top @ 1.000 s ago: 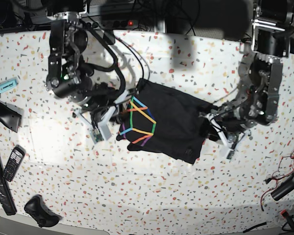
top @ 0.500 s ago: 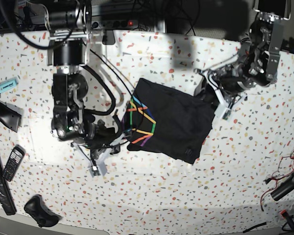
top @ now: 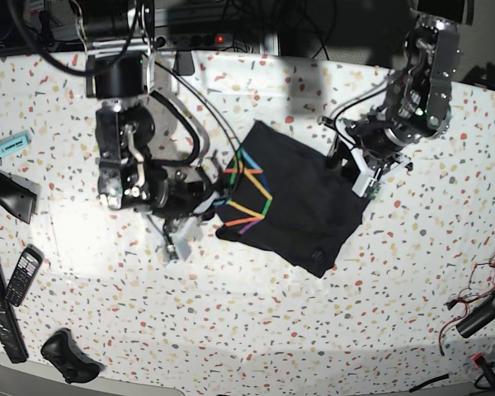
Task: Fold the T-shirt properly
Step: 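Fold the lifted shirt over with both grippers, exposing the rainbow print, then open both grippers and raise them off the folded shirt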
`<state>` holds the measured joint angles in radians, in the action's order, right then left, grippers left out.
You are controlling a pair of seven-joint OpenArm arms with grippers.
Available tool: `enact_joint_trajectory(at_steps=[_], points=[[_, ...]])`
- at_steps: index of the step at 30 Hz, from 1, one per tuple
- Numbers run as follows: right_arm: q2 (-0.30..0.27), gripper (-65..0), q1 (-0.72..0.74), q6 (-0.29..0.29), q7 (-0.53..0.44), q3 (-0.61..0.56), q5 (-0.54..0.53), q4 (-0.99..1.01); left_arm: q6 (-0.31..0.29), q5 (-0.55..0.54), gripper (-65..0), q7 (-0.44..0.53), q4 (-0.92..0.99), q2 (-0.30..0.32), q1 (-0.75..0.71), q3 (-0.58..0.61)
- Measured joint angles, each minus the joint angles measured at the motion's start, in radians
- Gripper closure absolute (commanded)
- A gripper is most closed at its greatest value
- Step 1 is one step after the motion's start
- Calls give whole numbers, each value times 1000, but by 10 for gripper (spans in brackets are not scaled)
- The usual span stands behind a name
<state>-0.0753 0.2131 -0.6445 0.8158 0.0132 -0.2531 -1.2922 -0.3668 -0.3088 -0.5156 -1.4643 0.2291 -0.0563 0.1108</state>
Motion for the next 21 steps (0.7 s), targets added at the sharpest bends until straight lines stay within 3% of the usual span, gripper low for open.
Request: enact_joint_trajectory(at_steps=[11, 18, 21], points=[[0, 0, -245, 12, 32, -173, 11, -322, -15, 0, -187, 6, 75, -4, 76, -2], [0, 0, -332, 27, 43, -180, 46, -410, -16, 3, -185, -7, 76, -1, 88, -2], [1, 0, -378, 61, 54, -161, 58, -481, -23, -4, -129, -56, 52, 11, 87, -2]])
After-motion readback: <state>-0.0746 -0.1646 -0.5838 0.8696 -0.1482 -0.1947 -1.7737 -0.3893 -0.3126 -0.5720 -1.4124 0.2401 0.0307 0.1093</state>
